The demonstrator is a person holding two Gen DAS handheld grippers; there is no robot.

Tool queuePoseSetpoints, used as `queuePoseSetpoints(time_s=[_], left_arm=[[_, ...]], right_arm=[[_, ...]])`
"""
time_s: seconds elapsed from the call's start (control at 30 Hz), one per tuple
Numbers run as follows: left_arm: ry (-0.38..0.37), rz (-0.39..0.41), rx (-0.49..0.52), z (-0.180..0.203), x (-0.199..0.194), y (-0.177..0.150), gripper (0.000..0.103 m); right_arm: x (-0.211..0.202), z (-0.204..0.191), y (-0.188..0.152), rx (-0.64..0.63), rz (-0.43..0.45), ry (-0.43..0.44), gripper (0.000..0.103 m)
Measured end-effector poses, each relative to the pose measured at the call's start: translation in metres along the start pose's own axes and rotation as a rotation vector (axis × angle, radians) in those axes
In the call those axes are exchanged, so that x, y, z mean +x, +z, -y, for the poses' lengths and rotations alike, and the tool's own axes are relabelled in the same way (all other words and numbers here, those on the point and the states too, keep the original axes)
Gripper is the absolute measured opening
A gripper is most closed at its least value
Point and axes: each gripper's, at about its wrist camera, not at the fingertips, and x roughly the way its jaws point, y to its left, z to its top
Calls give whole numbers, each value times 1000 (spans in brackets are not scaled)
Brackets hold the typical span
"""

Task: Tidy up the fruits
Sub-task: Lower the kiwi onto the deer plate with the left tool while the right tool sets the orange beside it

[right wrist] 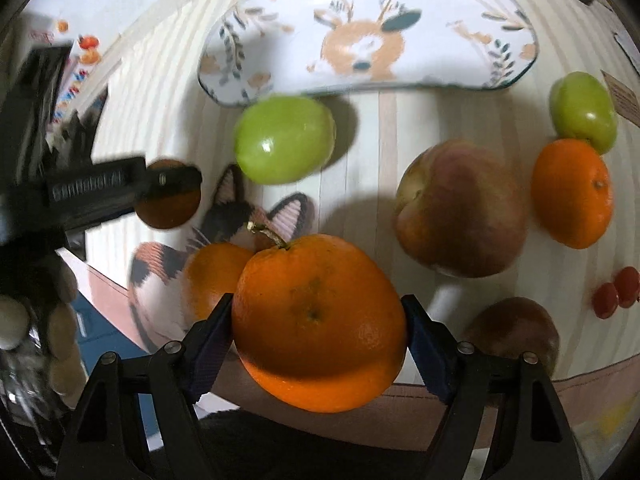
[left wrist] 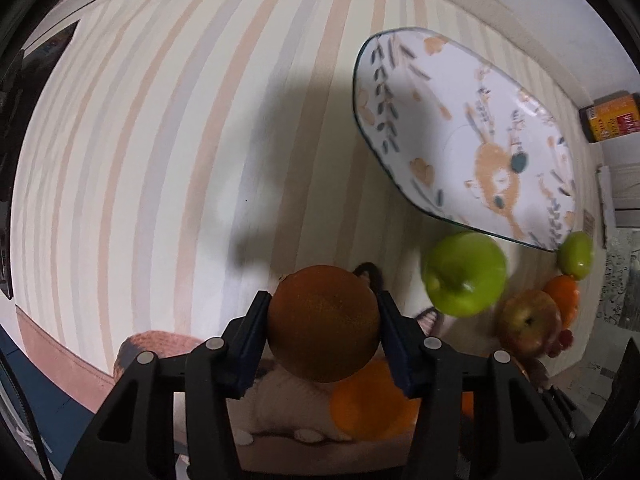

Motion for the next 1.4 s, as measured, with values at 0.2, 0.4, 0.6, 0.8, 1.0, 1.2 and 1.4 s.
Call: queuePoseSetpoints(time_s=[0.2, 0.4, 0.6, 0.8, 1.0, 1.2, 1.4], left_arm=[[-91, 98, 16, 9, -65, 4, 49], [-130, 149, 31, 41, -90, 64, 50], [-155, 45, -24, 63, -44, 131, 50], [-264, -105, -161, 68, 10, 165, 50], [-301, -169, -204, 67, 28, 168, 50], [-307, -193, -246, 62, 37, 168, 51], [-315, -149, -246, 56, 24, 166, 86]], right_arm=[[-66, 15, 18, 76, 105, 128, 82], [-99, 38, 89, 126, 223, 78, 82], [-73, 61, 169, 173, 212, -15, 82], [-38, 74, 200, 241, 139, 20, 82], [-17, 96, 206, 323, 111, 86, 82], [-9, 107, 211, 359, 69, 142, 84], [-28, 101, 212, 325, 111, 149, 96]])
